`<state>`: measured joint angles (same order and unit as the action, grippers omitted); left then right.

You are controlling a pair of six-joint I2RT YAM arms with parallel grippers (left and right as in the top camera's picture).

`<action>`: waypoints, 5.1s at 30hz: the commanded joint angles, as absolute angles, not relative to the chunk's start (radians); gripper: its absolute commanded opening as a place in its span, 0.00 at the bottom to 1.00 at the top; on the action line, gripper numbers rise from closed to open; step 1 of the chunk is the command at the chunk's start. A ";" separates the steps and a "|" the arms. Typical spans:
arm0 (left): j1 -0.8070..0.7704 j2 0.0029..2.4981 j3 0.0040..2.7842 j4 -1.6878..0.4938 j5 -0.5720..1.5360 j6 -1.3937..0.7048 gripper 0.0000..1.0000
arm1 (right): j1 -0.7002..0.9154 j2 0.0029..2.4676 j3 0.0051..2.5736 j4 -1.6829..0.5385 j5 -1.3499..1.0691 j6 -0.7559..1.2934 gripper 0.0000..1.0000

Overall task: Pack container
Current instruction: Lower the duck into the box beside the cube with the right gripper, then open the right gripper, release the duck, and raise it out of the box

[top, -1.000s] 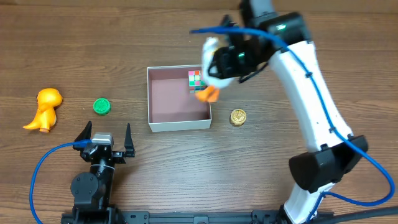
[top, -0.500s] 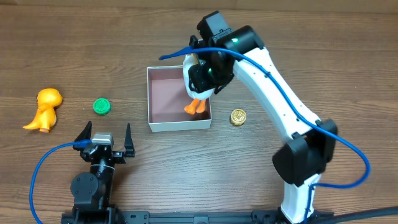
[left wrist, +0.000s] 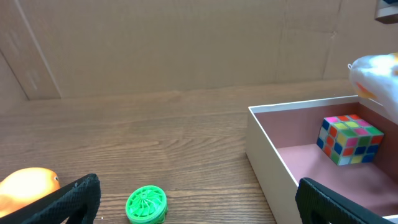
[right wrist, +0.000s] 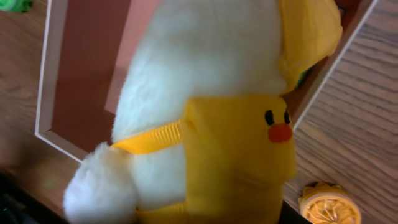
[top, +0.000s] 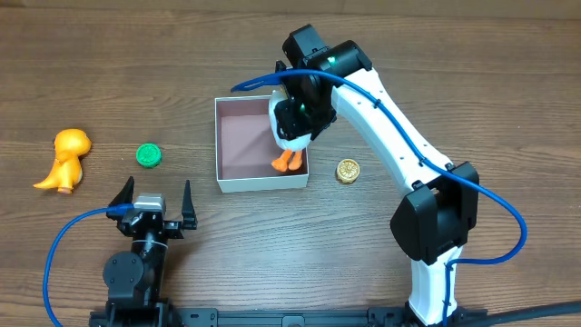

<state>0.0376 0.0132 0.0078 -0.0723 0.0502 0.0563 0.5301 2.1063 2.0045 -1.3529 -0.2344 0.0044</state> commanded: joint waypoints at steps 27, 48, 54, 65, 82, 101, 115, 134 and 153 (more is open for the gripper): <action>0.046 0.011 0.005 -0.072 0.067 0.072 1.00 | 0.590 2.107 1.940 -1.302 -0.090 0.109 0.48; 0.046 0.011 0.005 -0.072 0.067 0.072 1.00 | 0.589 2.107 1.922 -1.287 -0.119 0.109 0.59; 0.046 0.011 0.005 -0.072 0.067 0.072 1.00 | 0.589 2.107 1.922 -1.287 -0.124 0.109 0.59; 0.046 0.011 0.005 -0.072 0.067 0.072 1.00 | 0.589 2.107 1.922 -1.283 -0.123 0.109 0.69; 0.046 0.011 0.005 -0.072 0.067 0.072 1.00 | 0.588 2.107 1.923 -1.275 -0.120 0.109 0.78; 0.046 0.011 0.005 -0.072 0.067 0.072 1.00 | 0.595 2.107 1.989 -1.281 -0.212 0.105 0.70; 0.046 0.011 0.005 -0.072 0.067 0.072 1.00 | 0.680 2.125 1.968 -1.156 -0.238 0.105 0.14; 0.046 0.011 0.005 -0.072 0.067 0.072 1.00 | 0.685 2.230 1.956 -1.180 -0.048 0.113 0.10; 0.046 0.011 0.005 -0.072 0.067 0.072 1.00 | 0.685 2.230 1.956 -1.188 0.012 0.162 0.10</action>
<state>0.0376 0.0132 0.0078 -0.0723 0.0498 0.0563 0.6880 2.2379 1.9537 -1.1870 -0.0162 0.1532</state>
